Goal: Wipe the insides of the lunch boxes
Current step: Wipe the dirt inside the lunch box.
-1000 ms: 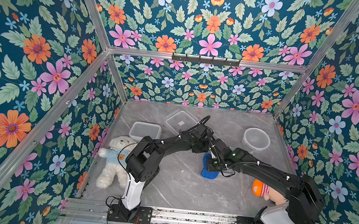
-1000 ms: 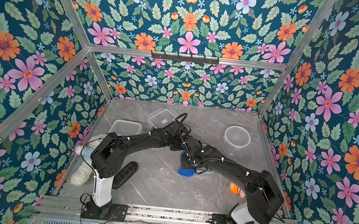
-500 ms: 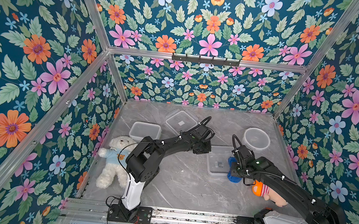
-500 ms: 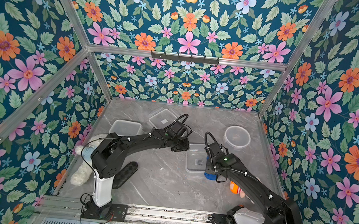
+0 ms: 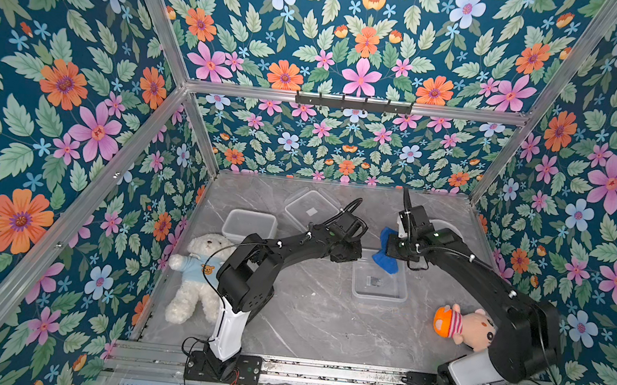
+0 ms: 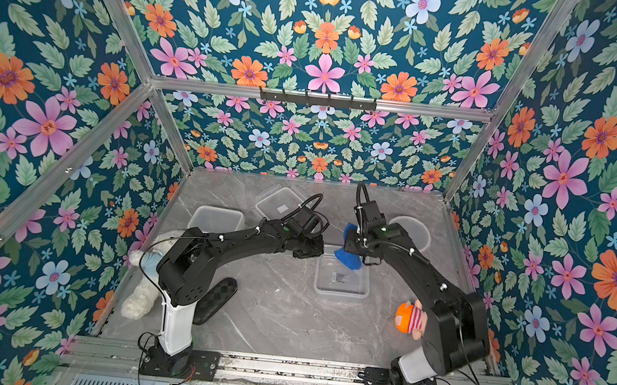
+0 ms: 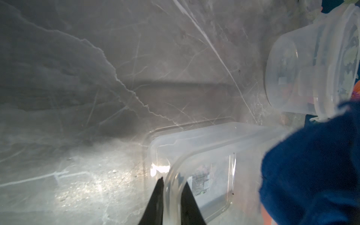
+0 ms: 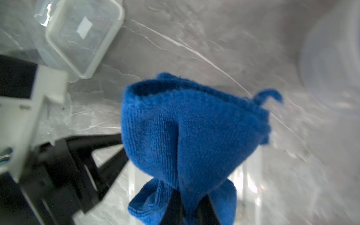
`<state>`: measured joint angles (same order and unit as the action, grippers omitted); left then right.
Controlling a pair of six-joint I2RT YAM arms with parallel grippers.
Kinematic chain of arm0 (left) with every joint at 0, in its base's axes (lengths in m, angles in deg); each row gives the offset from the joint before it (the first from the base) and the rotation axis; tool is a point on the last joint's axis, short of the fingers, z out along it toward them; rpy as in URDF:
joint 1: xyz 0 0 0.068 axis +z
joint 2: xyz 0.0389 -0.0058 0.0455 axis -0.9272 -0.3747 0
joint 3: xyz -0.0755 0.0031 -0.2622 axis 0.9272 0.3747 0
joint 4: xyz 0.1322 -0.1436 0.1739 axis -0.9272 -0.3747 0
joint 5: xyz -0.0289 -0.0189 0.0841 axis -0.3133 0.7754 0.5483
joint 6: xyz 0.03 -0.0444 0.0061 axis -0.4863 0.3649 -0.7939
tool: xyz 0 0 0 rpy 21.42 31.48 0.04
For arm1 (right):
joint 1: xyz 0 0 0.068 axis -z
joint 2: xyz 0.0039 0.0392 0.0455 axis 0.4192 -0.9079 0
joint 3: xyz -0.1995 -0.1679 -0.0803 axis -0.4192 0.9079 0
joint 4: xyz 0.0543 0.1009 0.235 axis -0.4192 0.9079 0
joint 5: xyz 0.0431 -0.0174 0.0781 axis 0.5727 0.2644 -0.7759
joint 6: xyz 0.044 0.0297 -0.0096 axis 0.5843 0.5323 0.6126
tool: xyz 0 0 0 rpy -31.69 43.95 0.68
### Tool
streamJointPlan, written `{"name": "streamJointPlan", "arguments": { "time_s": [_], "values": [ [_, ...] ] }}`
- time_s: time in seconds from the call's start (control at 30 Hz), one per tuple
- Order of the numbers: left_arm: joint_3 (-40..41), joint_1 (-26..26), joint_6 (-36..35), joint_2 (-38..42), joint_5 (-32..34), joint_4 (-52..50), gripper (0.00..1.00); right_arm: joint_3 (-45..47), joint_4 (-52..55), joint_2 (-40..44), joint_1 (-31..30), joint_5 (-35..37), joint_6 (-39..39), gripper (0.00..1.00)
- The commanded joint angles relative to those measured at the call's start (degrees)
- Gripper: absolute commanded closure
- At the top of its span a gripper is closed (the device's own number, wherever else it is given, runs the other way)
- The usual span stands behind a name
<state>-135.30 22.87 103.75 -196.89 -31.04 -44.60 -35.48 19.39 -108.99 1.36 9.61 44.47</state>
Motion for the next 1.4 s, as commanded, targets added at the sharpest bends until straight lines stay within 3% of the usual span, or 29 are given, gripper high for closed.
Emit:
{"name": "streamJointPlan", "arguments": {
  "time_s": [0.0, 0.13, 0.23, 0.57, 0.83, 1.0, 1.17, 1.37],
  "values": [
    [-0.8, 0.0, -0.7, -0.4, 0.1, -0.3, 0.82, -3.7, -1.4, -6.3, -1.0, -5.7, 0.0, 1.0],
    [-1.2, 0.0, -0.7, -0.8, -0.1, -0.4, 0.83, -7.5, 0.0, -12.3, -4.0, -5.6, -0.3, 1.0],
    [-0.7, 0.0, -0.7, -0.6, -0.2, -0.3, 0.83, -6.3, 0.8, -13.2, -2.8, -4.3, 1.1, 1.0],
    [1.0, 0.1, -1.1, 0.1, -0.1, -0.1, 0.83, 3.6, 4.6, -1.1, 8.4, 0.6, -0.6, 1.0],
    [0.8, 0.0, -1.1, -0.2, -0.1, -0.1, 0.83, 2.7, 8.8, 9.2, 8.8, 3.5, -3.5, 1.0],
    [0.5, 0.1, -1.2, 0.0, 0.2, -0.3, 0.83, 1.0, 14.0, 5.5, 8.8, 6.3, -6.1, 1.0],
    [0.1, 0.1, -1.0, -0.7, -0.1, -0.3, 0.83, 4.4, 13.4, -1.0, 8.7, 0.6, -7.4, 1.0],
    [-0.3, 0.0, -0.8, -1.0, -0.1, -0.1, 0.83, 10.2, 13.7, 2.8, 7.9, 0.5, -7.0, 1.0]
  ]
}}
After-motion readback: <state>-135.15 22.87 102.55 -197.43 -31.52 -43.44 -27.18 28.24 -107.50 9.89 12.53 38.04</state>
